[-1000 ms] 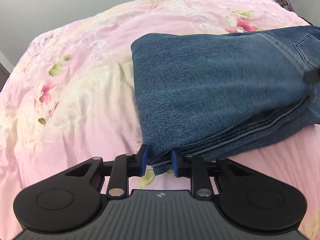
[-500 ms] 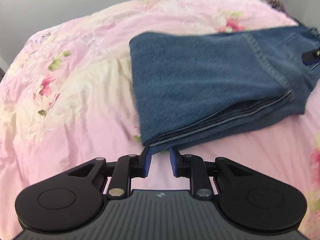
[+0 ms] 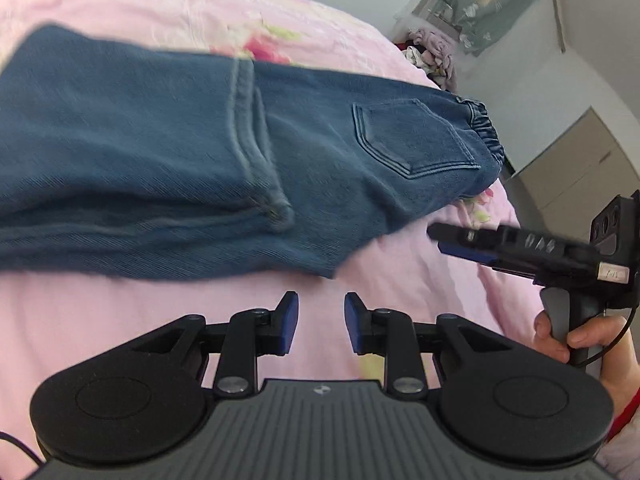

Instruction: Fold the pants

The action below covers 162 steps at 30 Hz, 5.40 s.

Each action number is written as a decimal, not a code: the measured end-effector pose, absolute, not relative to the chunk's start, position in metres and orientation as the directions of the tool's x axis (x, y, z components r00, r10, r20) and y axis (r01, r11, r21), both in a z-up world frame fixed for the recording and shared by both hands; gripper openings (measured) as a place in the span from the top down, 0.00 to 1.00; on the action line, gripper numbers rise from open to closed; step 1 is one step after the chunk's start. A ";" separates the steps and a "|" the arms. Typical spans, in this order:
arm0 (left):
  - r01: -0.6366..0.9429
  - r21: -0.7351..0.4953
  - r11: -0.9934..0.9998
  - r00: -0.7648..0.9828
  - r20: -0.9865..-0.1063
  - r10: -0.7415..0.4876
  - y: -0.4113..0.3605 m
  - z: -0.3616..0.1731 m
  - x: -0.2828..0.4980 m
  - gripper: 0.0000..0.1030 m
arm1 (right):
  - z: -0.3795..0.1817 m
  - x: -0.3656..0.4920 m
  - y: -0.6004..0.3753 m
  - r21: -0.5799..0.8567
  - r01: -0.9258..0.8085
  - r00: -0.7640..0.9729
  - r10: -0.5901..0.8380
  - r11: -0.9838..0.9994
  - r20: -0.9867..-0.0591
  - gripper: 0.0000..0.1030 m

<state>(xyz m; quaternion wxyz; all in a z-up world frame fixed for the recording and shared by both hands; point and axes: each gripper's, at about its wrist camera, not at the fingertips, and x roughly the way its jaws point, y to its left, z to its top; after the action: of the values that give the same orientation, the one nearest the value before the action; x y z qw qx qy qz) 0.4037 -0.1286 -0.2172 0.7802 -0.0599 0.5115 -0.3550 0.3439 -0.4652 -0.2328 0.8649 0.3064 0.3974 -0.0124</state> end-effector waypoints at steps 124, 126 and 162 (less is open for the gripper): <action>0.492 0.026 0.870 0.510 -0.819 -0.263 -0.193 -0.199 0.483 0.69 | -0.262 0.402 -0.653 0.652 0.478 0.701 0.191 0.588 -0.687 0.41; 0.515 0.020 0.857 0.489 -0.828 -0.275 -0.192 -0.199 0.475 0.69 | -0.252 0.400 -0.652 0.644 0.464 0.706 0.185 0.608 -0.683 0.42; 0.424 -0.076 0.903 0.609 -0.714 -0.346 -0.025 -0.112 0.453 0.59 | -0.003 0.456 -0.399 0.373 0.076 0.786 0.174 0.925 -0.593 0.57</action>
<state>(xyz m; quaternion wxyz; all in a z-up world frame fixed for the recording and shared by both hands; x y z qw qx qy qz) 0.4530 -0.0247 -0.1117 0.8956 0.0503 0.3863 -0.2150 0.4561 -0.3986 -0.0027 0.9254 0.1921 0.3257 0.0265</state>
